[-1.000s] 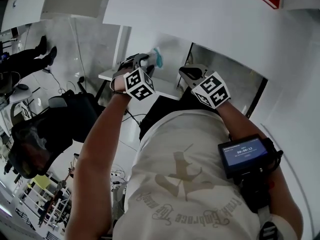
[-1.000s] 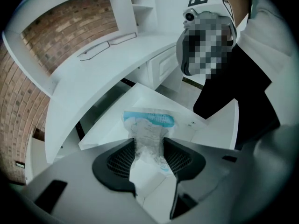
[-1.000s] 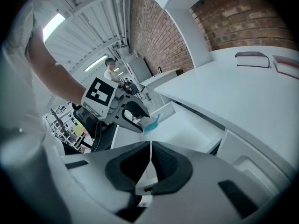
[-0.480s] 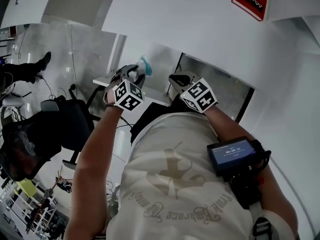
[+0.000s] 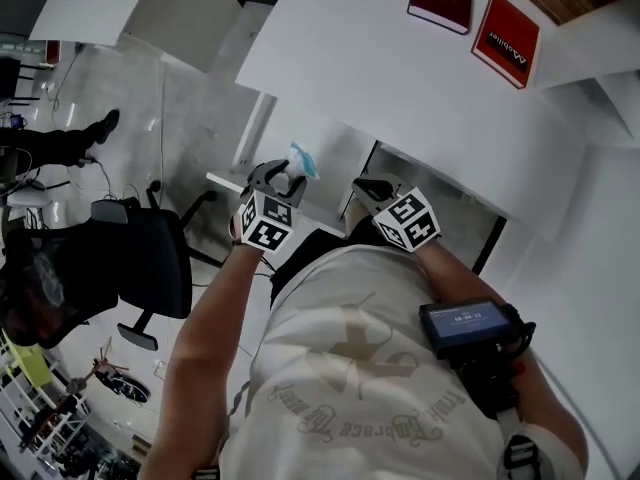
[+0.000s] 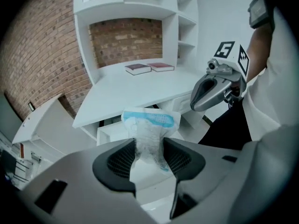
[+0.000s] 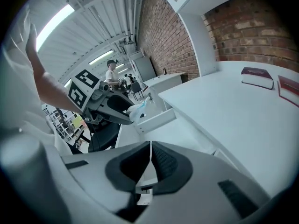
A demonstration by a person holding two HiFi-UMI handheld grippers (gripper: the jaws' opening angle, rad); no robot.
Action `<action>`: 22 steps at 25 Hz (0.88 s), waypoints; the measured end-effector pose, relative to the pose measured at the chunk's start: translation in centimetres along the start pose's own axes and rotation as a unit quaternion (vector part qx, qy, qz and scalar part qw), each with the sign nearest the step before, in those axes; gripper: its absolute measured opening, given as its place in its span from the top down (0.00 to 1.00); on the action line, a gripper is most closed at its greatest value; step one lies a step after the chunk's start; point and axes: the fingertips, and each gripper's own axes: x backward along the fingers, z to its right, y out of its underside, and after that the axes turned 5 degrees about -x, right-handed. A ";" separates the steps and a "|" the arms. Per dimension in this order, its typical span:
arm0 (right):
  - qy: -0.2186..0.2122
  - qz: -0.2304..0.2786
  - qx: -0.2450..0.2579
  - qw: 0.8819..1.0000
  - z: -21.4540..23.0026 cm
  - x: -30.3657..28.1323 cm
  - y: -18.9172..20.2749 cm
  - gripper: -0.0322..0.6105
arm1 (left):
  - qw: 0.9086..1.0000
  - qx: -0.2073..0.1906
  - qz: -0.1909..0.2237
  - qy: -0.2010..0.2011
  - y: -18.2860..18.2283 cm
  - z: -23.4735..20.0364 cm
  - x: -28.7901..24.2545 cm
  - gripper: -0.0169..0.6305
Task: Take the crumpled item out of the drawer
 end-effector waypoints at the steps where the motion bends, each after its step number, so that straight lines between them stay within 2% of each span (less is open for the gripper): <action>1: 0.001 -0.001 0.001 1.000 -0.1 0.1 -0.1 0.91 | 1.000 0.016 0.007 -0.001 -0.1 0.0 0.4 0.65; 8: 0.001 0.004 0.014 1.000 -0.3 0.1 -1.4 0.91 | 0.994 0.094 0.052 -0.018 -0.2 -0.7 2.8 0.65; 13: -0.001 0.015 0.023 1.000 -1.5 0.3 -2.9 0.91 | 0.983 0.152 0.097 -0.037 -0.6 -1.6 5.8 0.65; 22: -0.015 0.038 0.048 0.998 -2.8 1.1 -5.9 0.91 | 0.965 0.209 0.146 -0.063 -1.1 -1.0 9.5 0.65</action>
